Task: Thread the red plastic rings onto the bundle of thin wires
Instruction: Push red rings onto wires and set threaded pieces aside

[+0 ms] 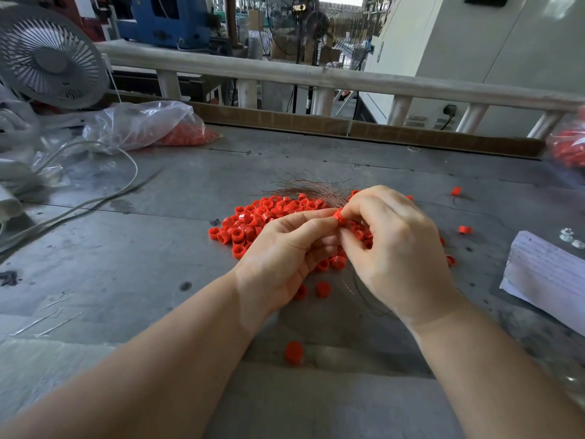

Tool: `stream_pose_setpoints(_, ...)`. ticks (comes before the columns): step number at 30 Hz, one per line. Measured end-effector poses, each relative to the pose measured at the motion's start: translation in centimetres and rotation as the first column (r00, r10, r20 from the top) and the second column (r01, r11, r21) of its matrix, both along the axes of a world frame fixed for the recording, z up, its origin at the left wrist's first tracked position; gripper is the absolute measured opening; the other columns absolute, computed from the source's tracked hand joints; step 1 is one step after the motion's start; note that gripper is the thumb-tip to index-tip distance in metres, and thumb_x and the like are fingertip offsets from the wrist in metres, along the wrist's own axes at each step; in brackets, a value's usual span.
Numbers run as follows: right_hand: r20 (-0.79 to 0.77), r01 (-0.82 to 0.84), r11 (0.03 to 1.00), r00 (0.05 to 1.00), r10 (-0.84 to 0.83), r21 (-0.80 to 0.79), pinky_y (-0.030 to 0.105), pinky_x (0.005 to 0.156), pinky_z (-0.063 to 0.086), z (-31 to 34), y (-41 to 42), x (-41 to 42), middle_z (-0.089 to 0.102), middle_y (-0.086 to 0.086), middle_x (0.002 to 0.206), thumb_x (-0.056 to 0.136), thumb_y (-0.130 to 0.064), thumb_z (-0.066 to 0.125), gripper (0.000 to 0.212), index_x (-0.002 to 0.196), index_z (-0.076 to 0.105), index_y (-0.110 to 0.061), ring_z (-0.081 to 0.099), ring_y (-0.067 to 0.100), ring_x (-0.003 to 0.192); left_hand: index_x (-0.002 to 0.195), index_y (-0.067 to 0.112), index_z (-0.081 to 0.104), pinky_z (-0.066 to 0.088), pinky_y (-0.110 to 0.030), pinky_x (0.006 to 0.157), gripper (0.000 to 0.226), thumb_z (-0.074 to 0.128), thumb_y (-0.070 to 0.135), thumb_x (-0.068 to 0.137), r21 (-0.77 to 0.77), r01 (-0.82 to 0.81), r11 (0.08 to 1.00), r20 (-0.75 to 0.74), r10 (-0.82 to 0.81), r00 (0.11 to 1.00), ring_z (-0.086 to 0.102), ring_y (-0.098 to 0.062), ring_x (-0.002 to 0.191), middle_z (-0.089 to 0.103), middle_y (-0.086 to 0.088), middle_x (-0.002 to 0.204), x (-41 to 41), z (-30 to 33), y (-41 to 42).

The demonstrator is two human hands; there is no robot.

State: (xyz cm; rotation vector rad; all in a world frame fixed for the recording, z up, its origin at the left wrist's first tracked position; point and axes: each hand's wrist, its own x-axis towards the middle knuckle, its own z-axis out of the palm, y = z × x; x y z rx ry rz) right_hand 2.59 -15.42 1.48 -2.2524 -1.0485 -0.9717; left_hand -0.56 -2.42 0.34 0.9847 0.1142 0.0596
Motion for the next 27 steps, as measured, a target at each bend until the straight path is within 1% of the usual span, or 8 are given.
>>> stream_pose_setpoints(6,-0.036,-0.071,0.996,0.997,0.073,0.052,0.032,0.070,0.046,0.19,-0.05,0.21,0.065,0.010,0.078,0.073,0.002,0.070,0.007,0.075,0.064,0.001,0.061,0.026,0.073,0.084,0.004,0.068,0.053,-0.017,0.063,0.011,0.059,0.003,0.078,0.045,-0.009,0.999,0.043,0.007,0.999,0.059,-0.007,0.053,0.065,-0.005,0.062,0.10,-0.14,-0.04)
stream_pose_setpoints(10,-0.047,-0.066,0.997,0.997,0.068,0.047,0.035,0.066,0.047,0.25,0.05,0.07,0.063,0.010,0.076,0.071,0.001,0.071,0.008,0.074,0.063,0.001,0.060,0.027,0.070,0.080,0.005,0.069,0.054,-0.018,0.064,0.010,0.060,0.002,0.077,0.053,-0.023,0.998,0.046,0.021,0.999,0.059,-0.007,0.053,0.065,-0.005,0.062,0.02,-0.17,-0.09)
stream_pose_setpoints(16,-0.049,-0.024,1.000,0.999,0.024,0.010,0.028,0.066,0.042,0.26,0.17,-0.11,0.061,0.012,0.074,0.072,-0.001,0.074,0.013,0.073,0.062,0.002,0.058,0.027,0.069,0.081,0.006,0.069,0.054,-0.019,0.066,0.013,0.058,-0.001,0.082,0.070,-0.035,0.997,0.051,0.032,0.998,0.060,-0.006,0.055,0.066,-0.004,0.063,0.04,-0.16,-0.20)
stream_pose_setpoints(19,-0.041,-0.043,0.998,0.998,0.044,0.038,0.029,0.067,0.043,0.21,0.26,-0.16,0.061,0.012,0.076,0.072,0.001,0.071,0.010,0.074,0.062,0.003,0.058,0.027,0.071,0.073,0.008,0.074,0.054,-0.020,0.065,0.018,0.060,-0.001,0.079,0.045,-0.029,0.999,0.050,0.026,0.998,0.062,-0.008,0.056,0.067,-0.005,0.064,0.11,-0.13,-0.09)
stream_pose_setpoints(22,-0.042,-0.070,0.995,0.996,0.073,0.073,0.035,0.069,0.049,0.08,0.31,-0.19,0.062,0.012,0.079,0.075,0.003,0.069,0.007,0.076,0.062,0.003,0.059,0.027,0.074,0.067,0.012,0.075,0.054,-0.020,0.067,0.008,0.068,0.014,0.064,0.017,-0.001,1.000,0.042,0.001,0.999,0.063,-0.010,0.060,0.067,-0.004,0.065,0.15,-0.14,0.12)
stream_pose_setpoints(24,-0.052,-0.085,0.993,0.995,0.090,0.083,0.039,0.068,0.050,-0.10,0.31,-0.07,0.062,0.012,0.079,0.076,0.002,0.069,0.007,0.074,0.062,0.003,0.059,0.028,0.074,0.069,0.013,0.073,0.054,-0.019,0.068,0.010,0.069,0.019,0.064,0.015,0.019,1.000,0.047,-0.020,0.999,0.061,-0.009,0.061,0.064,-0.003,0.065,0.14,-0.30,0.17)
stream_pose_setpoints(25,-0.058,-0.095,0.991,0.993,0.101,0.096,0.039,0.068,0.049,-0.20,0.32,0.02,0.062,0.012,0.079,0.076,0.003,0.069,0.008,0.073,0.063,0.003,0.059,0.028,0.074,0.072,0.012,0.071,0.053,-0.018,0.067,0.011,0.068,0.019,0.064,0.015,0.019,1.000,0.048,-0.020,0.999,0.060,-0.008,0.060,0.064,-0.002,0.065,0.14,-0.39,0.16)
stream_pose_setpoints(27,-0.070,-0.122,0.981,0.989,0.133,0.148,0.034,0.069,0.049,-0.38,0.40,0.22,0.064,0.011,0.079,0.075,0.006,0.070,0.008,0.071,0.064,0.003,0.061,0.025,0.074,0.077,0.009,0.069,0.052,-0.016,0.064,0.014,0.067,0.016,0.065,0.017,0.016,1.000,0.052,-0.017,0.998,0.058,-0.005,0.057,0.064,0.000,0.063,0.15,-0.51,0.17)
